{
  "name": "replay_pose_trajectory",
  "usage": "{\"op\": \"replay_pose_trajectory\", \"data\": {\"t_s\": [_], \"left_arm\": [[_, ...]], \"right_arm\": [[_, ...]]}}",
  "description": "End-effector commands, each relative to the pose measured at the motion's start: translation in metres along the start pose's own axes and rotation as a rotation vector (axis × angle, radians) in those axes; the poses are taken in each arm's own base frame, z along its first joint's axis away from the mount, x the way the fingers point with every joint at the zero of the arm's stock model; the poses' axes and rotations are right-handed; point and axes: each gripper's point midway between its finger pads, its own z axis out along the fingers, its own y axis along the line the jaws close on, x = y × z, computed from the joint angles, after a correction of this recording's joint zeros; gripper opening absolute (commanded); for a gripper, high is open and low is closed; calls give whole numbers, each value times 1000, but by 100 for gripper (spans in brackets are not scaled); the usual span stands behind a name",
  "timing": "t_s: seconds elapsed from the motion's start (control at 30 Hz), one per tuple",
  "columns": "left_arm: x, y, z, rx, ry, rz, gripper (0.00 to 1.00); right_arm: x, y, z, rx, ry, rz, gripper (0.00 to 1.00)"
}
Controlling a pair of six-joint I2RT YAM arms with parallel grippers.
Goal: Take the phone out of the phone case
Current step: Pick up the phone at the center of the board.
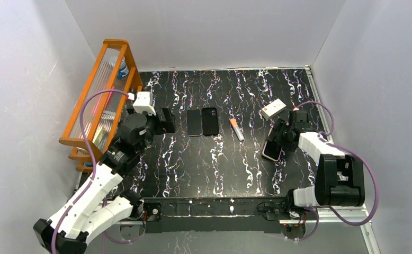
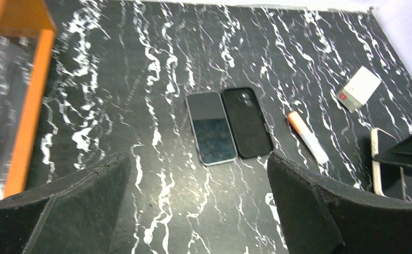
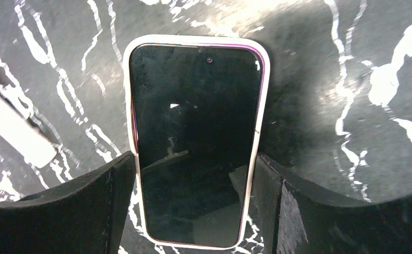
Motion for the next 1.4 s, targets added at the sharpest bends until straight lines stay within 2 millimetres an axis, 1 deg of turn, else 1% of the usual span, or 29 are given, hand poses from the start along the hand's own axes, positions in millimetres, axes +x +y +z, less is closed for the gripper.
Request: {"op": "replay_pose_trajectory", "data": {"t_s": [0.0,0.17,0.27,0.37,0.47,0.5,0.7,0.83,0.93,1.0,1.03,1.17,1.37], "left_arm": [[23,-24,5,105,105,-72,98],[46,-49,13,196,213,-163,98],[64,-66,20,245,289,-233,98],[78,-79,27,283,338,-300,96],[87,-90,31,315,355,-357,95],[86,-94,33,333,347,-380,95],[94,-105,35,371,345,-441,94],[98,-113,37,395,349,-468,93],[101,-122,39,422,351,-483,92],[105,-126,41,427,365,-481,88],[107,-127,42,430,372,-485,86],[111,-131,43,435,377,-510,77],[127,-137,41,441,421,-508,63]], "right_arm": [[-6,45,-19,-223,-72,-27,10],[1,91,-40,-378,-139,-160,1],[6,123,-57,-476,-187,-236,1],[12,160,-78,-597,-241,-320,1],[21,192,-97,-702,-287,-400,1],[25,202,-103,-736,-298,-429,1],[51,248,-123,-854,-347,-609,1],[70,271,-136,-927,-371,-712,1],[79,283,-145,-985,-379,-746,1],[84,290,-151,-1018,-378,-767,1],[85,294,-154,-1032,-383,-778,1],[85,303,-158,-1052,-395,-793,1],[80,314,-166,-1092,-434,-801,1]]}}
